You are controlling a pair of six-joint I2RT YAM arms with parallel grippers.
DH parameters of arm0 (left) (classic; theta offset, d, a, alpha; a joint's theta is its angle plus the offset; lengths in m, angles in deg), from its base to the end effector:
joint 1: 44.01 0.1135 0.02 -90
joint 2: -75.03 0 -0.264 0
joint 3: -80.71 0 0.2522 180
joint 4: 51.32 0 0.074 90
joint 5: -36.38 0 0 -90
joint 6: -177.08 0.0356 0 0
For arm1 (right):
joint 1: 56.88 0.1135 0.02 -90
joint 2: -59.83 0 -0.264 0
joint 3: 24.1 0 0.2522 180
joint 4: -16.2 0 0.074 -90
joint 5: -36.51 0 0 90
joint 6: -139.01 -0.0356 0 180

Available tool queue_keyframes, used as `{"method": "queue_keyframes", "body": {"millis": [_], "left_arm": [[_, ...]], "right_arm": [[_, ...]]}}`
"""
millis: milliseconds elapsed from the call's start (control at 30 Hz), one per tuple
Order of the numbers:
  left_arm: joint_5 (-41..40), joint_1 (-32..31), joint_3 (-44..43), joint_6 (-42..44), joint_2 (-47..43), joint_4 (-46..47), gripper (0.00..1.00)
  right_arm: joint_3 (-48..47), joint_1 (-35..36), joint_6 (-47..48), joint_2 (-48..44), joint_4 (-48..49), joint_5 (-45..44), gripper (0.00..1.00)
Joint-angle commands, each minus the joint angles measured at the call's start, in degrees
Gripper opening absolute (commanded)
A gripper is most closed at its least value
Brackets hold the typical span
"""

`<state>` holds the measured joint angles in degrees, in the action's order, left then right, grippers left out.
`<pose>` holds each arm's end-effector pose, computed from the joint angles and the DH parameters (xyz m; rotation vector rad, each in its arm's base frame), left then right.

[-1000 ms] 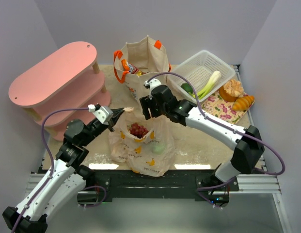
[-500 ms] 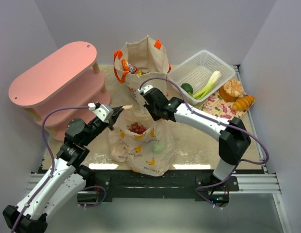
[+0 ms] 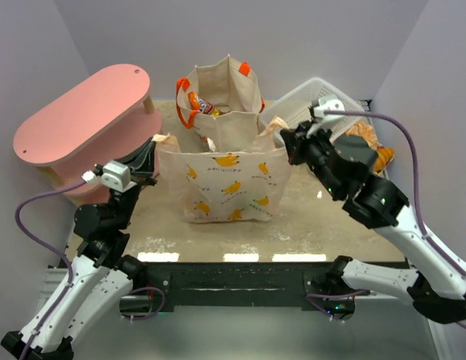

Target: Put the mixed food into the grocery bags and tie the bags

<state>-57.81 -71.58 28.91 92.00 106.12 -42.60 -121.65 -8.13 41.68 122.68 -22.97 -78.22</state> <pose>0.1122 -0.0556 0.3928 0.2331 1.0379 -0.3189 0.1516 0.1502 0.4837 -0.2662 1.6346 0.3916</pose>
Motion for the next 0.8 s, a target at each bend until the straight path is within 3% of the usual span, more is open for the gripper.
{"method": "queue_keyframes", "body": {"millis": [0, 167, 233, 267, 333, 367, 500, 567, 667, 700, 767], "left_arm": [[-3.20, -0.38, 11.65, -8.69, -3.14, 8.90, 0.00], [5.86, -0.46, 7.29, -11.70, 2.30, -6.45, 0.00], [5.68, -0.46, 6.05, -11.70, 3.97, -11.03, 0.00], [5.68, -0.46, 5.96, -11.70, 3.89, -11.23, 0.00], [6.12, -0.46, 6.57, -11.96, 2.40, -9.23, 0.00], [6.38, -0.38, 6.93, -11.87, 1.79, -8.16, 0.00], [7.70, -0.38, 6.06, -11.17, 2.21, -7.10, 0.00], [9.02, -0.38, 4.65, -10.12, 3.27, -7.36, 0.00], [10.86, -0.38, 2.10, -9.32, 4.94, -7.45, 0.00], [11.13, -0.38, 1.75, -9.24, 4.94, -7.36, 0.00], [11.92, -0.38, 2.00, -9.59, 4.42, -7.62, 0.00]], "right_arm": [[16.86, 0.12, -2.95, -3.34, 8.45, -0.41, 0.00], [22.35, 0.12, -6.99, -1.68, 3.45, 0.47, 0.00], [22.44, 0.12, -7.43, -1.76, 1.86, 1.00, 0.07], [22.27, 0.12, -7.43, -2.46, 1.42, 1.17, 0.29], [20.34, 0.12, -7.61, -3.52, -0.24, 1.26, 0.53], [19.46, 0.12, -7.52, -4.74, -0.78, 1.35, 0.69], [9.91, 0.03, -6.99, -5.64, -4.20, 1.19, 0.94], [5.06, -0.15, -6.65, -3.88, -8.50, -1.01, 0.97], [-2.94, -5.92, -5.24, 1.73, -12.90, -2.18, 0.99], [-4.26, -14.65, -5.32, 3.23, -13.17, 4.45, 0.99], [-3.75, -24.18, -5.85, 6.05, -11.25, 11.78, 0.99]]}}
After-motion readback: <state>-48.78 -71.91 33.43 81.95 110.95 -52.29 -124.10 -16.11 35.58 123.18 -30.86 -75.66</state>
